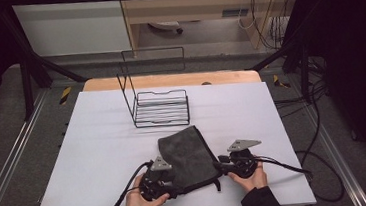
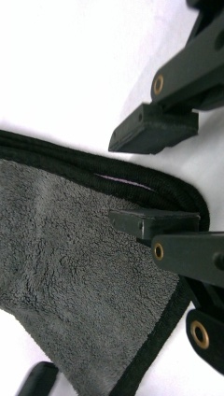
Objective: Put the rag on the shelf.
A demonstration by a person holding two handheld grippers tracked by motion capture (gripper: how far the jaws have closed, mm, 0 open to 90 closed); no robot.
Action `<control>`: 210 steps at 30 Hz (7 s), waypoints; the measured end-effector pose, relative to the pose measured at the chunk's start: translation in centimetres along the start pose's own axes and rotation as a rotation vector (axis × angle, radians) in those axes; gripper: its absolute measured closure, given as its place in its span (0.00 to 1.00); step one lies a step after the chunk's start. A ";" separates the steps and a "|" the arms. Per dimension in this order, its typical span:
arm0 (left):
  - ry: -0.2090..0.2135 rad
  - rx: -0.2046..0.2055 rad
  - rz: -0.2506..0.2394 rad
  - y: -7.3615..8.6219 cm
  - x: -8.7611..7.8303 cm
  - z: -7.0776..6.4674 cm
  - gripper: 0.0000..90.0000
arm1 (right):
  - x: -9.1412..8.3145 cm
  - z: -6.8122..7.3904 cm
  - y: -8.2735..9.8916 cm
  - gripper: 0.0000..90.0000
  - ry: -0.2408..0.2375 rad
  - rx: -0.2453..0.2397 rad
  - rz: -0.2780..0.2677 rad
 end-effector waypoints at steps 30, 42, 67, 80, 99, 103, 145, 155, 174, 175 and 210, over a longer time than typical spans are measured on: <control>0.003 -0.010 0.038 1.8 -0.7 1.5 0.91 | -1.2 -1.5 -0.9 0.27 0.051 0.045 -0.126; -0.012 0.025 0.023 4.3 -2.6 3.5 0.90 | -0.9 -1.7 -0.9 0.13 0.046 0.054 -0.117; -0.122 -0.005 -0.088 2.0 -5.1 6.8 0.32 | 1.3 5.5 -0.8 0.82 -0.165 -0.021 -0.008; -0.116 -0.105 -0.137 -0.8 -5.5 10.2 0.28 | 0.1 3.9 -0.8 0.85 -0.115 -0.015 -0.007; -0.137 -0.222 -0.123 -5.9 -1.1 15.0 0.43 | -0.7 0.9 -1.4 0.21 -0.034 0.012 -0.133; -0.123 -0.221 -0.099 -5.9 -0.2 15.0 0.52 | -0.5 0.8 -1.4 0.16 -0.027 0.010 -0.127; -0.115 -0.180 -0.084 -5.8 1.0 13.6 0.83 | 1.8 -1.7 -8.0 0.17 -0.019 0.076 -0.124; -0.113 -0.173 -0.086 -5.8 1.0 13.6 0.83 | 4.8 -2.5 -9.5 0.45 0.017 0.089 -0.073; -0.110 -0.156 -0.089 -5.7 1.0 13.6 0.83 | 5.6 -1.5 -8.7 0.77 -0.102 0.166 0.015; -0.105 -0.157 -0.089 -5.7 0.9 13.6 0.83 | 5.6 -1.5 -8.7 0.79 -0.105 0.173 0.017; -0.046 -0.079 -0.269 -6.4 -4.8 10.8 0.88 | 0.0 0.9 -9.6 0.89 -0.147 0.116 -0.161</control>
Point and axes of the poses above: each handheld gripper's, and its own axes: x roughly forward along the jaws, y roughly out of its underside, z roughly to its left, the point moved 10 cm from there along x, roughly forward along the jaws, and after that the axes turned 15 degrees about z, right-handed, at the moved point
